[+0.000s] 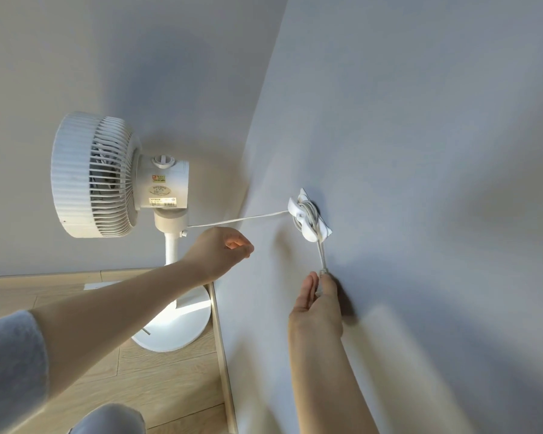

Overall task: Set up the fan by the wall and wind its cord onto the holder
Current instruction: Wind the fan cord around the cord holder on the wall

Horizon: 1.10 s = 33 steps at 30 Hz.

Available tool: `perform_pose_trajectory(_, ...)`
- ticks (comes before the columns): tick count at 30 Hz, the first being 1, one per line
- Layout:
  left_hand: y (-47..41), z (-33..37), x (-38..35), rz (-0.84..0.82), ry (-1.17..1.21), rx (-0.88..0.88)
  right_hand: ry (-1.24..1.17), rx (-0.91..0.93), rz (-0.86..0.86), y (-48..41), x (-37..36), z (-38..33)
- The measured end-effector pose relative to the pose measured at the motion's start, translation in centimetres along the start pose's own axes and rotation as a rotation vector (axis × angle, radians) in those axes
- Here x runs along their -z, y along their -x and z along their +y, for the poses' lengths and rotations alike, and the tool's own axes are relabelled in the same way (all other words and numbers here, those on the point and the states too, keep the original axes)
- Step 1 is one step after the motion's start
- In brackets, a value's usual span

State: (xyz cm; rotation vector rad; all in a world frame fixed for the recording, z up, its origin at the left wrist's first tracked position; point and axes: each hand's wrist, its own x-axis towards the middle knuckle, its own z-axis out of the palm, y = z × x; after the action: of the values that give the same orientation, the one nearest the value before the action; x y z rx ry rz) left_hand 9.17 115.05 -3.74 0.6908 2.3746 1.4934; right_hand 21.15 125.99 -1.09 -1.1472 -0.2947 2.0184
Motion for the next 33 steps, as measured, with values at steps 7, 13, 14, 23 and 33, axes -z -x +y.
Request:
perform_pose_trajectory(7,-0.1,-1.4,0.9,-0.001,-0.015,0.030,0.014,-0.123,-0.117,-2.7,0.3,1.5)
perform_pose_trajectory(13,0.1,-2.8,2.1,0.011,-0.092,0.037,0.122,-0.227,-0.242,-5.0,0.0,3.1)
perform_pose_trajectory(14,0.1,-3.1,2.2,0.012,-0.097,0.044,0.140,-0.240,-0.261,-5.5,-0.2,3.4)
perform_pose_trajectory(23,-0.2,-4.9,2.8,0.010,-0.147,0.068,0.180,-0.282,-0.374,-7.9,-3.0,5.3)
perform_pose_trajectory(33,0.3,-5.2,3.7,0.041,-0.130,0.103,0.203,-0.265,-0.445,-7.6,-4.3,5.3)
